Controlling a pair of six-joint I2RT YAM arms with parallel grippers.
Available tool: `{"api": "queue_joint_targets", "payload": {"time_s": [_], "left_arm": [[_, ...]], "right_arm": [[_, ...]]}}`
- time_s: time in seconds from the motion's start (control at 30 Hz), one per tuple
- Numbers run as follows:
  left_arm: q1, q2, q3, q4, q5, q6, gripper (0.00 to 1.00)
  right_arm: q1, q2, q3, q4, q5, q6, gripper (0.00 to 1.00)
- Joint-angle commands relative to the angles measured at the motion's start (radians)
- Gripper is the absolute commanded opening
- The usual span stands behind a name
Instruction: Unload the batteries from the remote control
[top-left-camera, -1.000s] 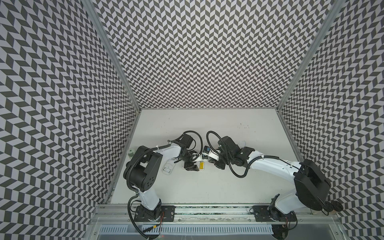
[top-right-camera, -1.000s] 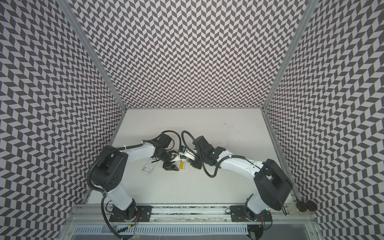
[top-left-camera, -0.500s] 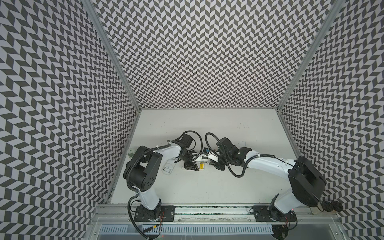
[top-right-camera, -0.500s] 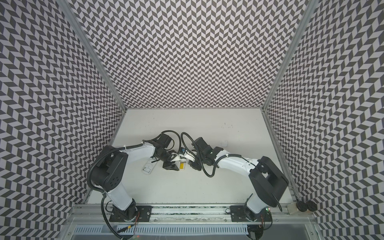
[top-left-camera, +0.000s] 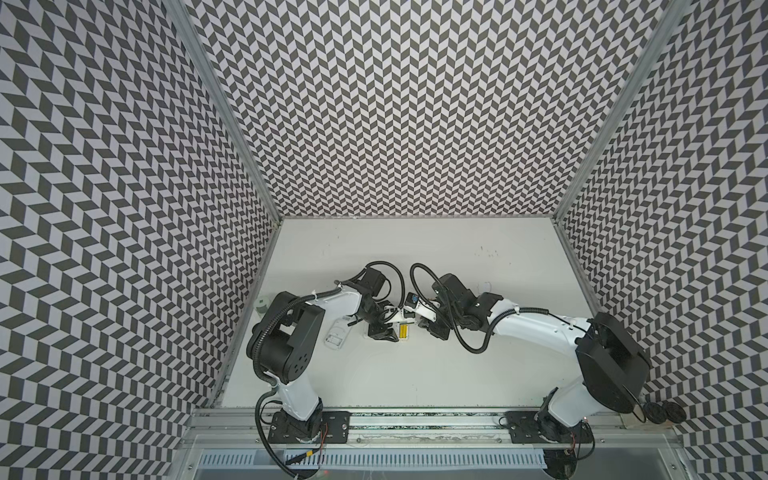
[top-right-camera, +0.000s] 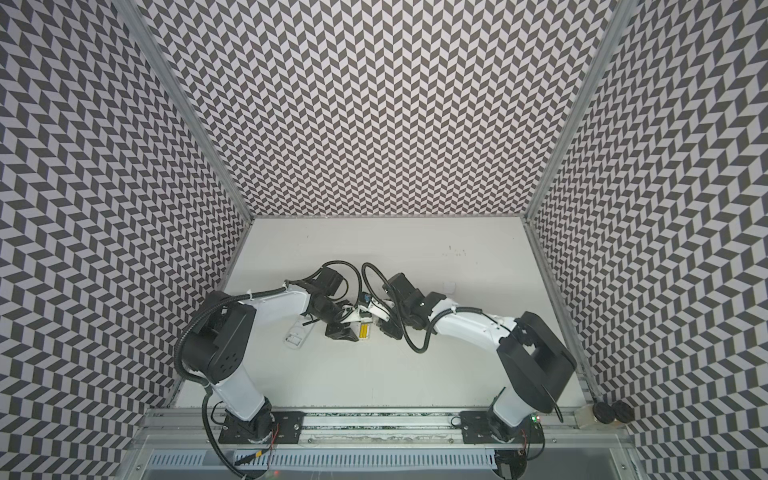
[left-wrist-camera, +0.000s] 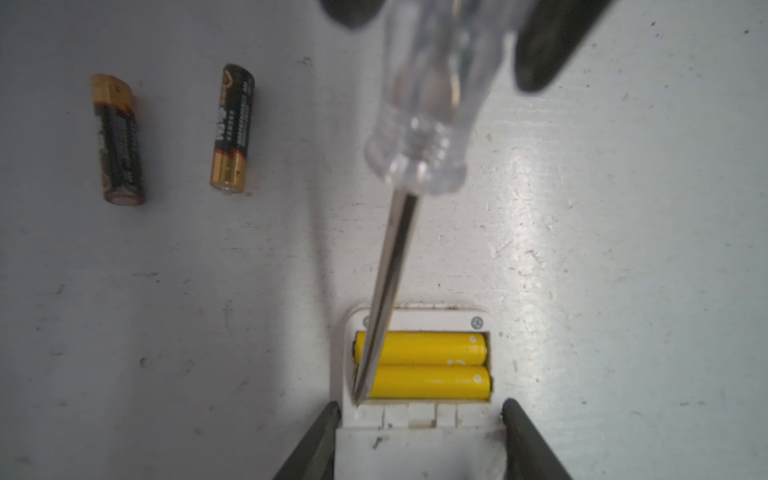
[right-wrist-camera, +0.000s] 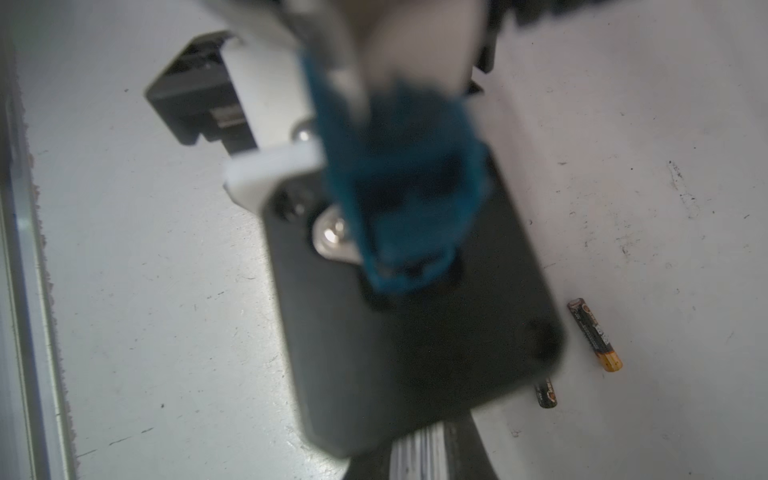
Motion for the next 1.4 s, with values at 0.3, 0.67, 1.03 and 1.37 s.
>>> {"api": "queue_joint_targets", "payload": {"time_s": [0.3, 0.67, 1.03, 1.37], "left_arm": [[-0.004, 0.018, -0.036, -0.061, -0.019, 0.003, 0.52], [-0.005, 0.017, -0.028, -0.069, -0.016, 0.000, 0.51], [-0.008, 0.021, -0.036, -0.059, -0.011, 0.002, 0.51], [-0.004, 0.020, -0.027, -0.069, -0.010, 0.000, 0.51]], "right_arm": [[-0.008, -0.025, -0.012, 0.006, 0.045, 0.013, 0.00], [-0.013, -0.037, -0.010, -0.007, 0.061, 0.023, 0.00], [-0.018, -0.024, -0.003, -0.001, 0.038, 0.025, 0.00], [-0.017, 0.015, 0.032, -0.019, -0.035, 0.000, 0.00]]}}
